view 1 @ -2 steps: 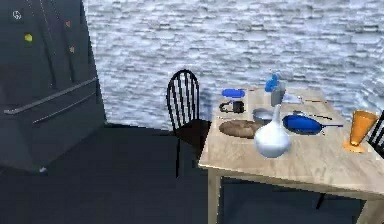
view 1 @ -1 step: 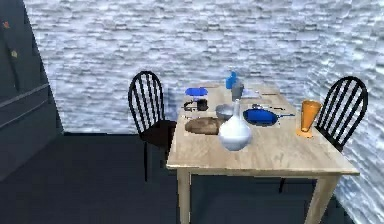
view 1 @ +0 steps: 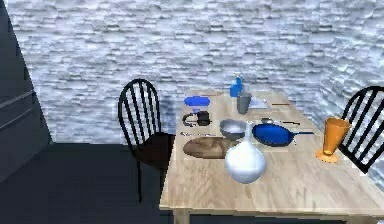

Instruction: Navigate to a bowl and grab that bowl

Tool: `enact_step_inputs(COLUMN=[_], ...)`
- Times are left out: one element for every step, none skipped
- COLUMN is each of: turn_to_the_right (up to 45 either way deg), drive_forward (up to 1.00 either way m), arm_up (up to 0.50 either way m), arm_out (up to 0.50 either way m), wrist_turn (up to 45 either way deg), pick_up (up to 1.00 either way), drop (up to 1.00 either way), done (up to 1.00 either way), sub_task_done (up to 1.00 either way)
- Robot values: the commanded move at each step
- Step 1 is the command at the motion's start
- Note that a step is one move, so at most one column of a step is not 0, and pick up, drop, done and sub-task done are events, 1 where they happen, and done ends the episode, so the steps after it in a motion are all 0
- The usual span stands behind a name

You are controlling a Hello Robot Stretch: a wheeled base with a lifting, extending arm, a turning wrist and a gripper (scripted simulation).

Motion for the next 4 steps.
enact_step_inputs(turn_to_the_right=[-45.0,-30.0,45.0,45.0], drive_forward=[0.0,0.0,0.0,0.0], arm_up=[0.0,0.0,0.0,0.0], arm_out=[0.0,0.0,0.0,0.0], wrist_turn=[0.0,0.0,0.0,0.0], pick_up=[0.0,0.0,0.0,0.0], drop=[0.0,0.0,0.0,0.0], done=[0.0,0.0,0.0,0.0], sub_task_done=[0.0,0.0,0.0,0.0])
